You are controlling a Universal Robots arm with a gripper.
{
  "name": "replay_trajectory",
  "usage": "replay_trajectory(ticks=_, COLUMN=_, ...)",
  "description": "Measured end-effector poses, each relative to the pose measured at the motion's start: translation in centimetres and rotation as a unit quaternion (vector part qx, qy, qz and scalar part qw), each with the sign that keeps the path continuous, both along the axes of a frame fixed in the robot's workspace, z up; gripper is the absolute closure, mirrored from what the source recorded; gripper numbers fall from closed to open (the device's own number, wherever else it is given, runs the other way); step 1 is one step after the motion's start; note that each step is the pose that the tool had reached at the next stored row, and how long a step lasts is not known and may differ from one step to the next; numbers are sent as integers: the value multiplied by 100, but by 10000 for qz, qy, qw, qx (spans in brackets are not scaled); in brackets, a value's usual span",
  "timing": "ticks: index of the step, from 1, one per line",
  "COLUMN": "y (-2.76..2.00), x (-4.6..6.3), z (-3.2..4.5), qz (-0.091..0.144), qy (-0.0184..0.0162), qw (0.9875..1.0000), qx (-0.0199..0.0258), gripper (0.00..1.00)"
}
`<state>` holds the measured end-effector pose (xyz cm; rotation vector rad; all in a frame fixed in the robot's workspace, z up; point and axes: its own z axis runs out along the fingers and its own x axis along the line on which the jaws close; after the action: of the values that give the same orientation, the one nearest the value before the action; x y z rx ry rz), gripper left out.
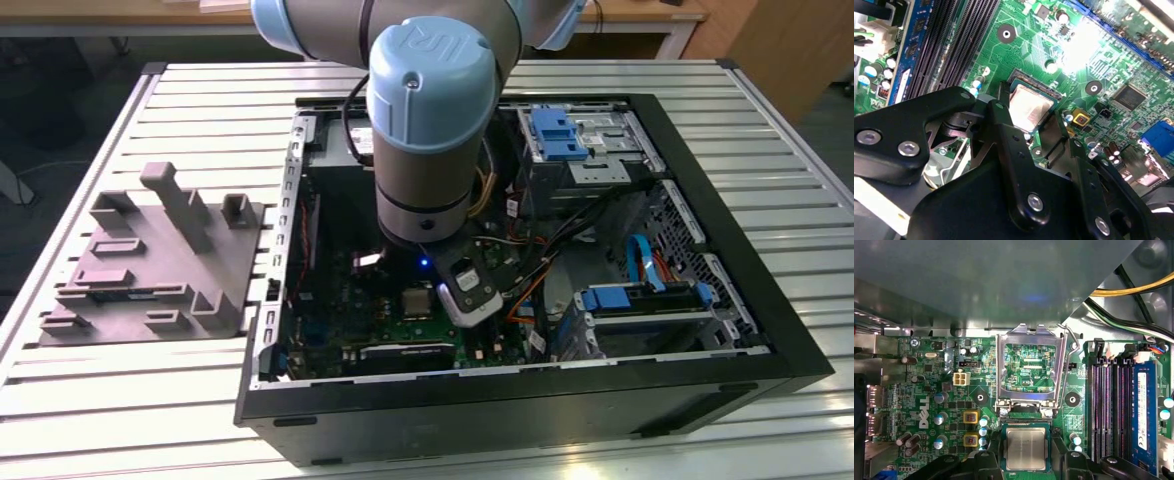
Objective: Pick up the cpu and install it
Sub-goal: 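Place the cpu into insertion slot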
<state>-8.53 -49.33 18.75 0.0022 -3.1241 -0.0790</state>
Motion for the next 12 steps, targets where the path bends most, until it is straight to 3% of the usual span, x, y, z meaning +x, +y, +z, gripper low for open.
replay_trajectory(ticks=5, y=0, x=-1, z=-2, qz=-1, qy=1, qw=10000, qx=2, gripper=51)
replay_trajectory(ticks=6, y=0, x=0, z=-2, qz=-1, qy=-1, qw=10000, qx=2, gripper=45)
replay_trajectory(ticks=12, y=0, x=1, z=-3, qz=0, qy=-1, qw=10000, qx=1, gripper=45)
